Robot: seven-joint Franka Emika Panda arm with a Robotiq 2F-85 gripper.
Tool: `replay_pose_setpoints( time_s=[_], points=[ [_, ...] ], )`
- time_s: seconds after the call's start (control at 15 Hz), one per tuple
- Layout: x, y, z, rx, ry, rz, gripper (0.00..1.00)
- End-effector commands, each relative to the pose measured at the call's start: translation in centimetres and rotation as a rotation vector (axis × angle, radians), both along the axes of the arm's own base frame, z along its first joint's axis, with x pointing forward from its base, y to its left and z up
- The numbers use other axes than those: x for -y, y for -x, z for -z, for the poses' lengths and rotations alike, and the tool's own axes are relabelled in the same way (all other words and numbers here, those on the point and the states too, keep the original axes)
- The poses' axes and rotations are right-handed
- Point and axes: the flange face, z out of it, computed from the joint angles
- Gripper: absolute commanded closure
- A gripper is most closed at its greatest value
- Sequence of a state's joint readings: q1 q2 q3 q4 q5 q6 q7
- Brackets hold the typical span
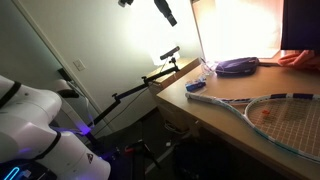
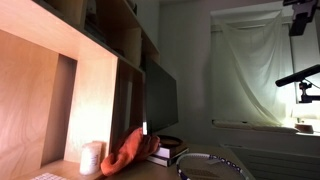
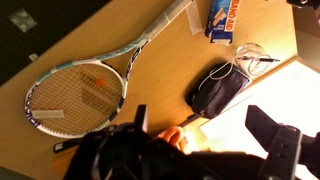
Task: Move the racket to the right side of the desk
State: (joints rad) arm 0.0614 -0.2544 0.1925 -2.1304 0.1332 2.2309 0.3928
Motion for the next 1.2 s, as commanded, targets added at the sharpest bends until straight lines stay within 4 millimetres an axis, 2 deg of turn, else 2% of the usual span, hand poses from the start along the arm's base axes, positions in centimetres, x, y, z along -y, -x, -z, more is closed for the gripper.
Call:
replay_pose_setpoints(
  time_s=[0.0,0.27,0.6,0.93,1.13],
  points=[
    [-1.6,-4.8,1.9,-0.097,0.007,-0.085,0.00],
    [-3.1,-7.2,5.4,-0.255,0.049,-0.222,0.00],
    [-3.6,-9.4,9.0,-0.410,0.138,-0.304,0.00],
    [-3.0,-13.2,12.3,-0.437,0.246,-0.264,0.00],
    [-3.0,-15.5,14.1,-0.393,0.271,-0.238,0.00]
  ],
)
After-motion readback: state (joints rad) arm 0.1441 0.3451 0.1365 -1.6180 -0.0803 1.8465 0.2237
